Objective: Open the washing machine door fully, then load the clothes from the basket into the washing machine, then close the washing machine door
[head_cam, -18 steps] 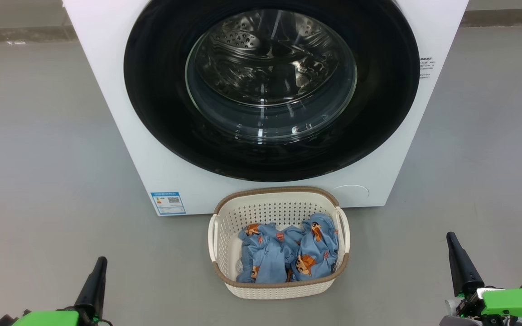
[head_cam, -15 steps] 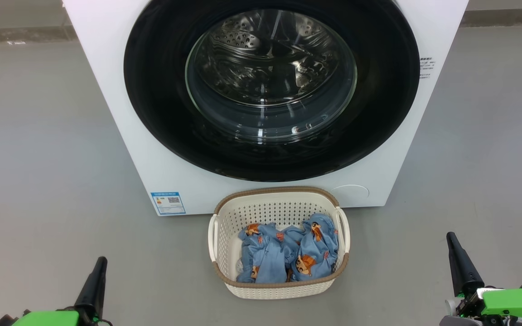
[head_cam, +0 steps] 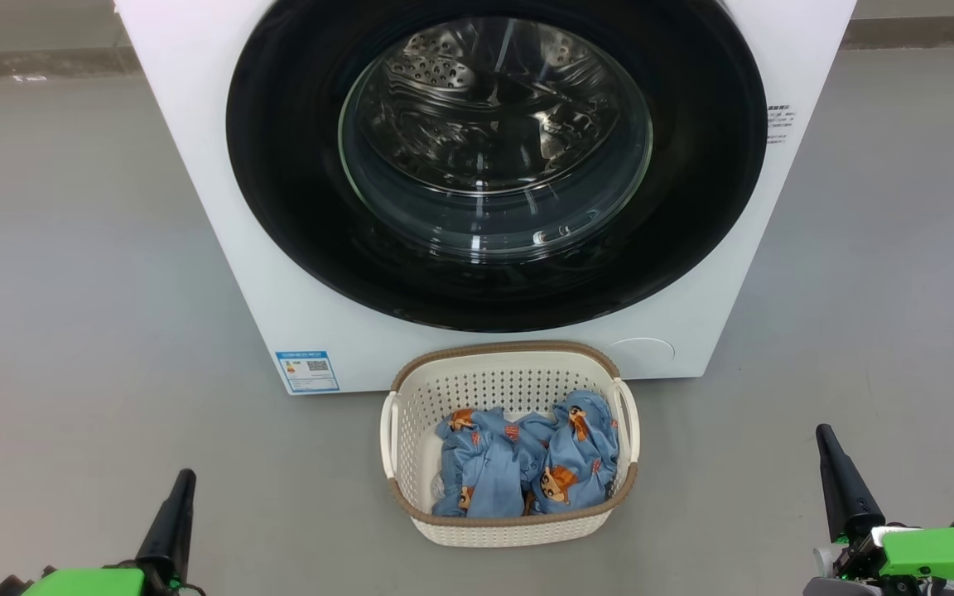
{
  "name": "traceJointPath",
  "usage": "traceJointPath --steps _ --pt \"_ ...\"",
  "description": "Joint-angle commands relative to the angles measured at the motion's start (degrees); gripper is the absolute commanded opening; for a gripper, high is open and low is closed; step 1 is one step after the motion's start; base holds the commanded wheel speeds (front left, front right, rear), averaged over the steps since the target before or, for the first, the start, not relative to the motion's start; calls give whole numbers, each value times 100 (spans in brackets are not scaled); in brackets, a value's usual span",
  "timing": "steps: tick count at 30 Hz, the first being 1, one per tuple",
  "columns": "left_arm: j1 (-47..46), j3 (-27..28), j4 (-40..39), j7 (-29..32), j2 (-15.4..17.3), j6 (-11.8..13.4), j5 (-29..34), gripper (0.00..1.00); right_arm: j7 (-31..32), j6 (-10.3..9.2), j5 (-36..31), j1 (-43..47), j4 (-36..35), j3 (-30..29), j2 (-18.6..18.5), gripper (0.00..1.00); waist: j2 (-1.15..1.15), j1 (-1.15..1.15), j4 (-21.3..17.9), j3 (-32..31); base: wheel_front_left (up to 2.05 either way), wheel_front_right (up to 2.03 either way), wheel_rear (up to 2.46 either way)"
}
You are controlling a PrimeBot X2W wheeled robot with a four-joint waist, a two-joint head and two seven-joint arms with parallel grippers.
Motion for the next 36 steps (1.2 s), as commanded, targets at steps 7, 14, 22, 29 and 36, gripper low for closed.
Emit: traceJointPath --steps 7,14,22,29,36 --pt "-241 204 -120 35 61 -18 88 0 48 -6 -30 -235 -154 134 -28 0 0 0 0 0 0 0 0" --pt "-241 205 -120 35 61 -18 89 0 48 -6 -30 -235 -154 134 -28 0 0 0 0 0 0 0 0" --pt "-241 206 -120 36 60 -18 90 0 48 -6 -31 -235 -154 134 -28 0 0 0 0 0 0 0 0" --pt "-241 206 -120 37 60 -18 90 0 48 -6 -31 -235 -154 134 -28 0 0 0 0 0 0 0 0" --pt "-241 207 -120 37 59 -18 91 0 48 -6 -31 -235 -154 134 -27 0 0 0 0 0 0 0 0"
